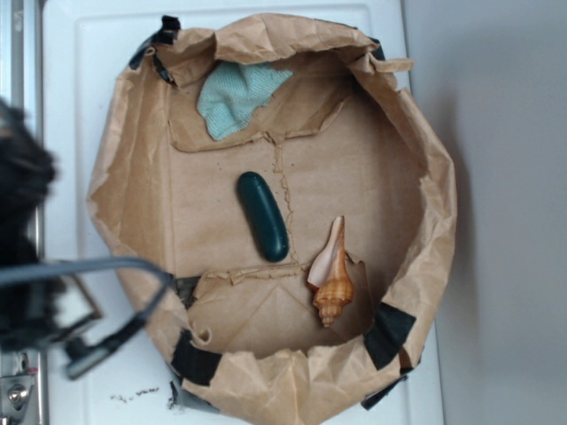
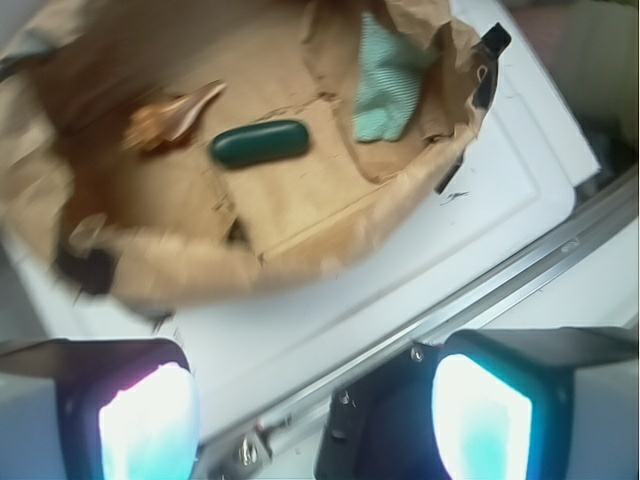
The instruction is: Grab the blue cloth.
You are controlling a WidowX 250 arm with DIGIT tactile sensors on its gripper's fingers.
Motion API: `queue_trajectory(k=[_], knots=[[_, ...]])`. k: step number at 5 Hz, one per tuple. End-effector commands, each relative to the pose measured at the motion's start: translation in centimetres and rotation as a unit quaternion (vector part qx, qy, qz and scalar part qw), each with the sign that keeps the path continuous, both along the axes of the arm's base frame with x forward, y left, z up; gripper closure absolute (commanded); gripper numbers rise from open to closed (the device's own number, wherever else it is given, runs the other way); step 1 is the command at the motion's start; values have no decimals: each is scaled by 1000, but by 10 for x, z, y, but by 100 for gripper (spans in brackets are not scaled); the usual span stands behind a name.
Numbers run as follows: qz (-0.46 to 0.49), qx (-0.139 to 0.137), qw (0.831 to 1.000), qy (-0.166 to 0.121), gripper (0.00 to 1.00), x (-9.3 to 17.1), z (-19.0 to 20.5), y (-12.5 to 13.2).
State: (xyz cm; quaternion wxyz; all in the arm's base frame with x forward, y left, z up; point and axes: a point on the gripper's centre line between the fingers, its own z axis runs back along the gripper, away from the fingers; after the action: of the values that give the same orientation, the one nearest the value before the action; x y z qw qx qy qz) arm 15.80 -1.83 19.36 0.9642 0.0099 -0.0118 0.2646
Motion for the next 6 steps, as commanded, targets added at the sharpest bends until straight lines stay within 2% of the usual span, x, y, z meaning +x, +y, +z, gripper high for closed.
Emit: queue_trajectory(k=[1, 3, 4, 5, 6], knots=[[29, 20, 999, -10, 0, 33, 5, -9], [29, 20, 999, -10, 0, 33, 5, -9], [66, 12, 997, -28, 0, 36, -6, -12], [100, 20, 993, -52, 0, 62, -36, -15], [116, 41, 992, -34, 0, 88, -60, -9]])
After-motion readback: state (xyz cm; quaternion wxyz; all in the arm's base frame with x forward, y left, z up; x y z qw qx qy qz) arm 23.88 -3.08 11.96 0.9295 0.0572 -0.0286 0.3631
